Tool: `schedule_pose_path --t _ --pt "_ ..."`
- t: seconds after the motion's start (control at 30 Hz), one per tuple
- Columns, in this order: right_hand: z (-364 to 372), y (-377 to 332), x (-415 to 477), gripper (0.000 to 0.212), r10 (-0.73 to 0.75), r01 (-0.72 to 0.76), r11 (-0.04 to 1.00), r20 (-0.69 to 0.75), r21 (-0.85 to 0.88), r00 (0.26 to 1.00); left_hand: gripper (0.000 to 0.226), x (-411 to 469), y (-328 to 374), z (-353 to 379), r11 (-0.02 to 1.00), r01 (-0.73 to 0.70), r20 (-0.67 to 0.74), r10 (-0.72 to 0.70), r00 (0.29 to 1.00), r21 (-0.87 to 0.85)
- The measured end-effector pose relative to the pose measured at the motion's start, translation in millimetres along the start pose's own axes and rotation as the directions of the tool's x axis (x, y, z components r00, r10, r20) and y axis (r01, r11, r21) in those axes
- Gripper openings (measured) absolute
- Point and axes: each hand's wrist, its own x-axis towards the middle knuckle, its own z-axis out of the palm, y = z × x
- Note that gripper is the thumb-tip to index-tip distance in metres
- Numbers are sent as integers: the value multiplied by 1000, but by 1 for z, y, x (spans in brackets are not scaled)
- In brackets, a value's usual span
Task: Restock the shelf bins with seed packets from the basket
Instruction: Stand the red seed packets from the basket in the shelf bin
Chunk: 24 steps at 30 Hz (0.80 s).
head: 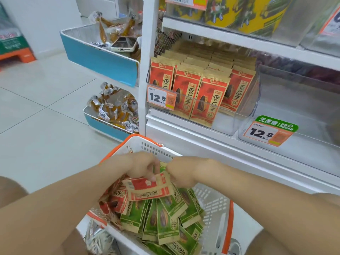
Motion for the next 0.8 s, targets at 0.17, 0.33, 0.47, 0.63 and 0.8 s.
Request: schedule_pose_path --t 0.17,0.33,0.47,0.63,0.8 --pt "-48 40 -39 33 170 -106 935 -165 340 971 7 -7 18 -34 886 -229 -348 83 934 -403" --pt "-72 63 -57 19 410 9 532 -267 847 872 29 -8 61 -55 733 -428 -640 -13 769 -529" --pt "-79 60 -67 9 609 307 318 -441 897 659 26 -11 86 -70 562 -546 -744 -207 635 -622" --pt "-80 57 -74 46 542 579 -65 -459 813 704 26 -14 113 -85 298 -615 -684 -323 654 -730" --pt "-75 76 -72 39 435 623 -104 -528 775 729 23 -13 131 -97 61 -552 -548 -250 798 -832"
